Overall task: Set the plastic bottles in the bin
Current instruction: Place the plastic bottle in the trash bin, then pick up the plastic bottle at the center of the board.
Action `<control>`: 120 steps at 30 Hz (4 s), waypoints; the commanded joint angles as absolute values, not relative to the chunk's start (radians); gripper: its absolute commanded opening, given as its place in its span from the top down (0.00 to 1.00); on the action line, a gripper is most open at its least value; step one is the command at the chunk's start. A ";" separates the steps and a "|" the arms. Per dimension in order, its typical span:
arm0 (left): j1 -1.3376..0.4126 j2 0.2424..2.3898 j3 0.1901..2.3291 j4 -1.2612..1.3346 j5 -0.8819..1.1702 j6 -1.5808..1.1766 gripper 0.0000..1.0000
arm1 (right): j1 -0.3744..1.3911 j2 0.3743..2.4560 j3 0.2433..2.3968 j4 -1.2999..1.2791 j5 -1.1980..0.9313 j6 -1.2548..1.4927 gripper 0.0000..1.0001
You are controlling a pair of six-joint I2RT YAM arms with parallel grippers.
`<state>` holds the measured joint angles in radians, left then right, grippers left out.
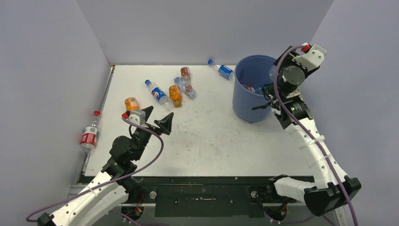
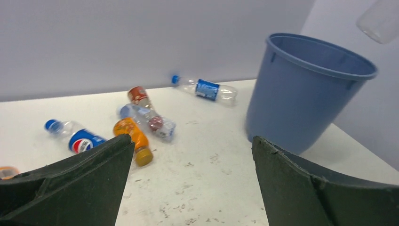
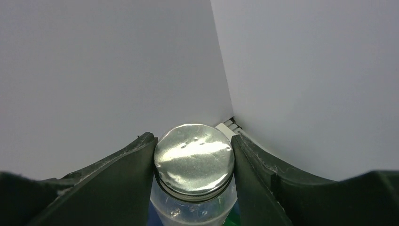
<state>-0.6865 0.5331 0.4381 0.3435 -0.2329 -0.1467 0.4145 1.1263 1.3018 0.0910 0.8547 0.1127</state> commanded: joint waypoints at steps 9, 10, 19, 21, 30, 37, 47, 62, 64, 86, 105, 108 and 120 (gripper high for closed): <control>-0.696 0.579 0.535 0.223 -0.422 -0.145 0.04 | 0.186 1.304 1.278 0.137 0.530 0.371 0.95; -0.696 0.581 0.535 0.222 -0.420 -0.147 0.04 | 0.181 1.317 1.280 0.120 0.536 0.373 0.95; -0.705 0.595 0.545 0.206 -0.383 -0.146 0.04 | 0.167 1.314 1.177 0.152 0.527 0.371 0.95; -0.708 0.599 0.547 0.201 -0.387 -0.142 0.04 | 0.163 1.315 1.182 0.143 0.516 0.383 0.95; -0.723 0.594 0.549 0.201 -0.389 -0.130 0.04 | 0.156 1.309 1.193 0.122 0.445 0.405 0.49; -0.725 0.592 0.549 0.200 -0.402 -0.127 0.04 | 0.158 1.285 1.233 0.090 0.404 0.430 0.13; -0.726 0.603 0.556 0.176 -0.488 -0.123 0.04 | 0.345 1.155 1.298 0.042 0.358 0.422 0.00; -0.513 0.844 0.744 -0.163 -0.572 -0.330 0.04 | 0.841 1.056 0.943 0.022 0.111 0.376 0.01; -0.385 0.903 0.803 -0.222 -0.475 -0.388 0.04 | 0.882 1.063 0.874 0.050 0.118 0.387 0.01; 0.049 1.540 1.109 -0.340 -0.387 -0.547 0.04 | 0.961 1.068 0.532 0.234 0.092 0.493 0.01; 0.046 1.680 1.152 -0.268 -0.275 -0.386 0.04 | 0.963 1.072 0.559 0.171 0.079 0.463 0.01; 0.043 1.706 1.162 -0.258 -0.268 -0.372 0.04 | 0.962 1.064 0.562 0.159 0.085 0.459 0.01; 0.044 1.833 1.182 -0.245 -0.272 -0.345 0.14 | 0.964 0.980 0.615 0.080 0.113 0.446 0.00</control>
<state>0.0402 1.8194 1.1511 -0.2939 -0.2890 -0.3637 0.9569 1.0256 0.5552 0.0811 0.0830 0.4572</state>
